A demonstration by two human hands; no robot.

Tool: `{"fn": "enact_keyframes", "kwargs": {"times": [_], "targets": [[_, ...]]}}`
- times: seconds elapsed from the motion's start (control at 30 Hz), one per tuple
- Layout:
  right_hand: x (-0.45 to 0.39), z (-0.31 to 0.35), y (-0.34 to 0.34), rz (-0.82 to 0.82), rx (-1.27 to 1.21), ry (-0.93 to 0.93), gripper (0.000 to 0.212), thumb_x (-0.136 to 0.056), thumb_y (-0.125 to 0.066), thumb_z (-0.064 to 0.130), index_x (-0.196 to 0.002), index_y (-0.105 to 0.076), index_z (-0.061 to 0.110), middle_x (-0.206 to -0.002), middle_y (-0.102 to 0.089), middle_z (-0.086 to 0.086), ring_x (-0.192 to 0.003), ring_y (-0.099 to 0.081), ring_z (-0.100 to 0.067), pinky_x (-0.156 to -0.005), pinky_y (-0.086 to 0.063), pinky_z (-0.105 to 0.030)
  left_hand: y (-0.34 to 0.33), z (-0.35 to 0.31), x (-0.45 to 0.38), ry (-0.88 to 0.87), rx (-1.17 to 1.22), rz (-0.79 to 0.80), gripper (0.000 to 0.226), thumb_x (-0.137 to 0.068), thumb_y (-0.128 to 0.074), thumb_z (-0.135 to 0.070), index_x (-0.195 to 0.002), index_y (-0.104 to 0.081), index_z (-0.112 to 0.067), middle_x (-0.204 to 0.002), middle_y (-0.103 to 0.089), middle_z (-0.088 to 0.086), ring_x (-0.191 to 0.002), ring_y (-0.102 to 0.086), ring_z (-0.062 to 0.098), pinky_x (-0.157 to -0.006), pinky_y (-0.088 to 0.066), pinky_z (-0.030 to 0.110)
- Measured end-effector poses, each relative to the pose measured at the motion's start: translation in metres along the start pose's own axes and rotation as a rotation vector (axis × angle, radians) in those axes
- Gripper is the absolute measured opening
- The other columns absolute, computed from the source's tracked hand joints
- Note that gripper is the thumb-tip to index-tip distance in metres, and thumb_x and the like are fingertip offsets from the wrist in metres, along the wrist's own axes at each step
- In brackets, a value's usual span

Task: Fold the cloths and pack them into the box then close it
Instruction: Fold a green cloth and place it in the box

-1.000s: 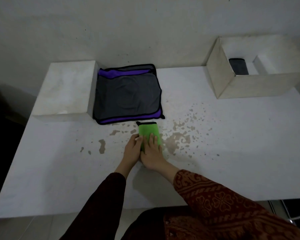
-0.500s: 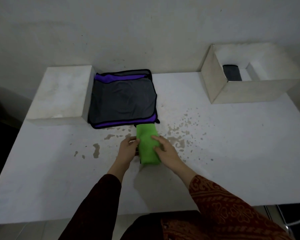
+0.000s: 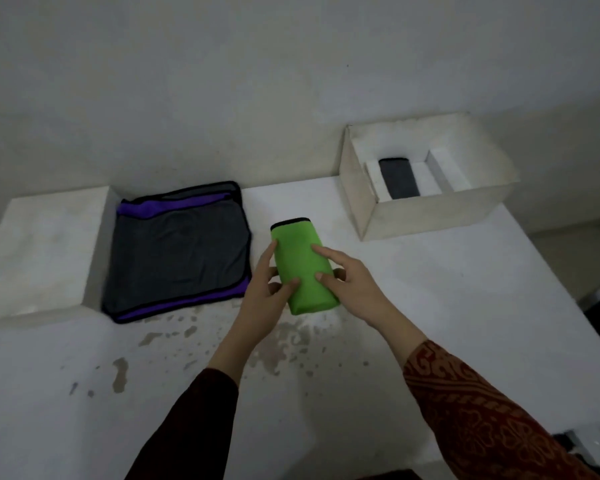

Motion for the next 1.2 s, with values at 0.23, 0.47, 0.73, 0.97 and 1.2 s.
{"fn": "enact_keyframes", "kwargs": {"times": [0.23, 0.47, 0.73, 0.97, 1.2], "targets": [[-0.037, 0.023, 0.103, 0.012, -0.055, 0.048, 0.046, -0.090, -0.059, 0.010, -0.132, -0.051, 0.026, -0.136, -0.051, -0.004, -0.116, -0.056, -0.024, -0.094, -0.053, -0.043, -0.072, -0.063, -0.058, -0.049, -0.043, -0.006, 0.071, -0.088, -0.060, -0.011, -0.145, -0.022, -0.031, -0.122, -0.057, 0.010, -0.089, -0.067, 0.025, -0.080, -0.057, 0.036], [-0.087, 0.036, 0.207, -0.012, 0.002, 0.111, 0.043, -0.086, -0.062, 0.005, -0.121, -0.057, 0.029, -0.132, -0.055, -0.006, -0.113, -0.058, -0.023, -0.094, -0.053, -0.042, -0.145, -0.118, -0.126, -0.078, -0.099, 0.079, 0.079, -0.087, -0.060, -0.004, -0.147, -0.015, -0.029, -0.128, -0.054, 0.010, -0.101, -0.063, 0.032, -0.088, -0.054, 0.045], [-0.156, 0.011, 0.302, -0.021, 0.385, -0.037, 0.059, -0.082, -0.063, 0.001, -0.136, -0.048, 0.019, -0.147, -0.040, -0.003, -0.111, -0.052, -0.018, -0.084, -0.045, -0.023, -0.241, -0.118, -0.229, 0.031, -0.252, 0.225, 0.084, -0.086, -0.057, 0.000, -0.149, -0.004, -0.016, -0.141, -0.042, 0.011, -0.120, -0.052, 0.028, -0.099, -0.046, 0.043], [-0.208, -0.032, 0.321, 0.078, 0.818, -0.149, 0.062, -0.086, -0.057, 0.006, -0.144, -0.033, 0.013, -0.152, -0.030, -0.010, -0.134, -0.037, -0.029, -0.103, -0.030, -0.024, -0.287, -0.100, -0.276, -0.003, -0.427, 0.313, 0.077, -0.072, -0.052, -0.027, -0.143, -0.027, -0.009, -0.136, -0.050, 0.018, -0.122, -0.051, 0.032, -0.094, -0.042, 0.033], [-0.234, -0.068, 0.318, 0.148, 1.017, -0.205, 0.048, -0.089, -0.054, 0.008, -0.135, -0.042, 0.002, -0.141, -0.035, -0.022, -0.123, -0.044, -0.036, -0.099, -0.039, -0.035, -0.302, -0.067, -0.305, -0.134, -1.035, 0.321, 0.075, -0.085, -0.052, -0.029, -0.147, -0.015, -0.007, -0.132, -0.048, 0.019, -0.125, -0.036, 0.036, -0.105, -0.029, 0.046]]}}
Point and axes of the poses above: each hand's wrist, its own x-axis away from the middle knuckle, its own y-axis out of the back of the hand, z = x × y, the point moved 3 cm from there along -x, towards the middle knuckle
